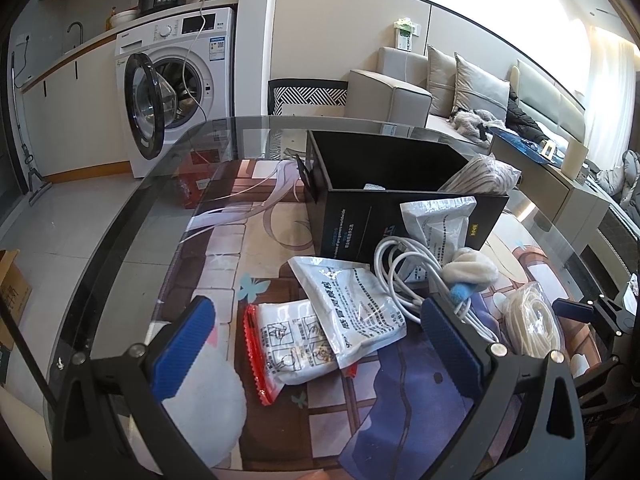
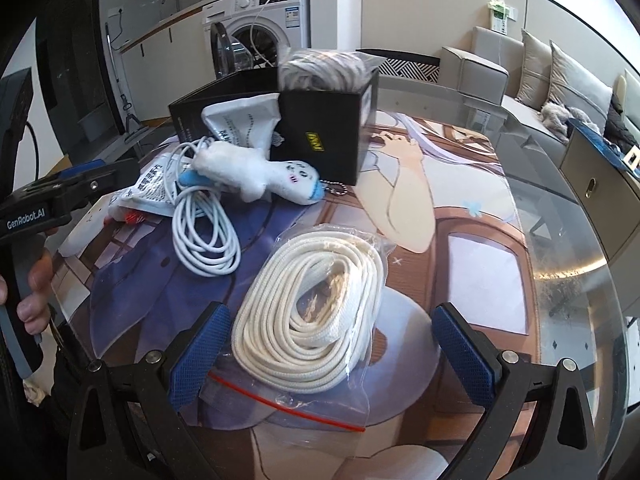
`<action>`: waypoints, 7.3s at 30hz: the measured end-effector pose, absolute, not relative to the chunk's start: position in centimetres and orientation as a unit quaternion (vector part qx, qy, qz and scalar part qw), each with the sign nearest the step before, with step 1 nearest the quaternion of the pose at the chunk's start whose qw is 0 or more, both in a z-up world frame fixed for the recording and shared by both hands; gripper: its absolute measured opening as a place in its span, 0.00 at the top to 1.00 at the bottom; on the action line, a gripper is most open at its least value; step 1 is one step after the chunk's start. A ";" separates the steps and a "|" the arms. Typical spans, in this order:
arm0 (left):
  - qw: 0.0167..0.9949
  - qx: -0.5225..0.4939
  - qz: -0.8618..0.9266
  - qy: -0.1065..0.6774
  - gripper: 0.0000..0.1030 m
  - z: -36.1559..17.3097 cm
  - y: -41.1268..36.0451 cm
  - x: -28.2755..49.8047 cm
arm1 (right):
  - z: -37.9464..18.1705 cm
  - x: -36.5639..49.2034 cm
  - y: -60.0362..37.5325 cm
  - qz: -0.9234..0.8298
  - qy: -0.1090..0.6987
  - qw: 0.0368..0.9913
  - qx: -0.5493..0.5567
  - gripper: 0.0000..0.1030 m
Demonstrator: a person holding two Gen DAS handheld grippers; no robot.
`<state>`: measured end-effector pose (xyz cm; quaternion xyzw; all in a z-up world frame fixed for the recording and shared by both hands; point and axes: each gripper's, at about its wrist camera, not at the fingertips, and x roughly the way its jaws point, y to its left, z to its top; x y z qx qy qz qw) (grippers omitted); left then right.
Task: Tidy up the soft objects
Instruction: 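Move the right tool to the clear bag of white rope and grasp it, then grasp the red-edged white packet with the left tool while the right tool holds the rope bag, then lift the packet with the left tool while the right tool carries the rope bag over the box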
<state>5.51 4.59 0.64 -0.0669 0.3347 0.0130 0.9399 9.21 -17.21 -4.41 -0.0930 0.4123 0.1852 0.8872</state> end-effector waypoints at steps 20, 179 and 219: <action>0.939 -0.067 0.018 0.337 0.00 0.2 4.8 5.7 | -4.7 9.7 -17.0 0.159 0.407 0.895 -0.085 0.01; 0.938 -0.096 0.023 0.331 0.48 2.3 6.2 4.0 | 2.9 7.8 -16.4 0.240 0.257 0.935 -0.033 0.59; 0.954 -0.091 -0.025 0.286 0.47 6.8 2.7 14.1 | 8.0 20.0 -12.5 0.231 0.239 0.943 -0.004 0.59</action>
